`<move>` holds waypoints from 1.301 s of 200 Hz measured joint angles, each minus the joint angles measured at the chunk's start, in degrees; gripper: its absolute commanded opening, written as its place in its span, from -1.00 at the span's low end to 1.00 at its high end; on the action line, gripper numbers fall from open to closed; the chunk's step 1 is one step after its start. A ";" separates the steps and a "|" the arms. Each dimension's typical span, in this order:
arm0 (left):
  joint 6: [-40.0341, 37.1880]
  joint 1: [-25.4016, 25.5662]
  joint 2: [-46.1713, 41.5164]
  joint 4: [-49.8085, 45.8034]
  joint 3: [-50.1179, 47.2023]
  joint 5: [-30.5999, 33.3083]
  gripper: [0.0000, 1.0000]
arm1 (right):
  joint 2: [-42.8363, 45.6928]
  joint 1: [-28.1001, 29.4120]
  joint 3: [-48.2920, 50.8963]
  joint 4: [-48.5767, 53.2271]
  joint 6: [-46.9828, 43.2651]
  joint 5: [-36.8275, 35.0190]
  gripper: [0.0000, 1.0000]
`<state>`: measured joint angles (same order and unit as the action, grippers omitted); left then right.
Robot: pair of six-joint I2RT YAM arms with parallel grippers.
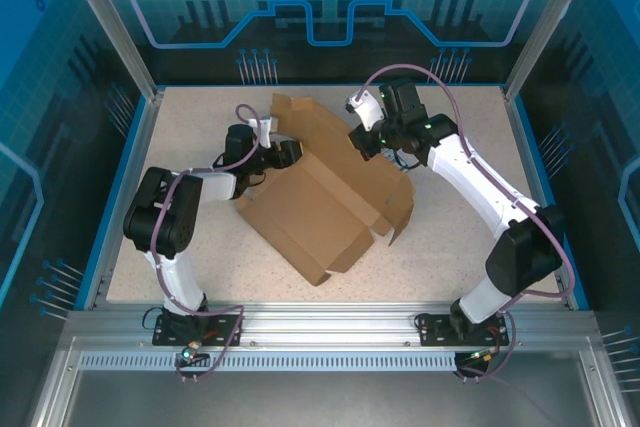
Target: Fold the paper box
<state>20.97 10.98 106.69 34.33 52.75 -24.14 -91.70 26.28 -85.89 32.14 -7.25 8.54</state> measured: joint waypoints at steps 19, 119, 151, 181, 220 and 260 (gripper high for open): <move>0.04 0.20 -0.04 1.77 -1.42 -0.46 0.16 | -0.22 -0.37 0.00 -0.09 0.74 0.28 -1.00; 1.55 3.61 1.79 8.24 -3.80 -1.27 0.20 | -1.55 -0.96 0.00 -1.75 5.81 5.46 -1.00; 1.60 3.69 2.56 8.87 -3.80 -1.25 0.22 | -1.55 -0.96 0.00 -1.75 6.40 5.88 -1.00; 1.57 3.72 2.56 9.11 -3.80 -1.22 0.27 | -1.57 -0.96 0.00 -1.99 6.43 6.10 -1.00; 1.55 3.67 1.07 8.35 -4.04 -1.14 0.36 | -1.55 -0.96 0.26 -2.23 5.75 5.44 -1.00; 2.69 1.79 -5.33 8.00 -6.14 -1.14 0.40 | -1.53 -0.96 1.75 -2.80 4.11 4.46 -1.00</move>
<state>23.66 12.78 101.36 42.33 46.61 -25.28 -93.23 25.32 -84.14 29.34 -3.14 12.99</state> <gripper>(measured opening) 0.694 0.052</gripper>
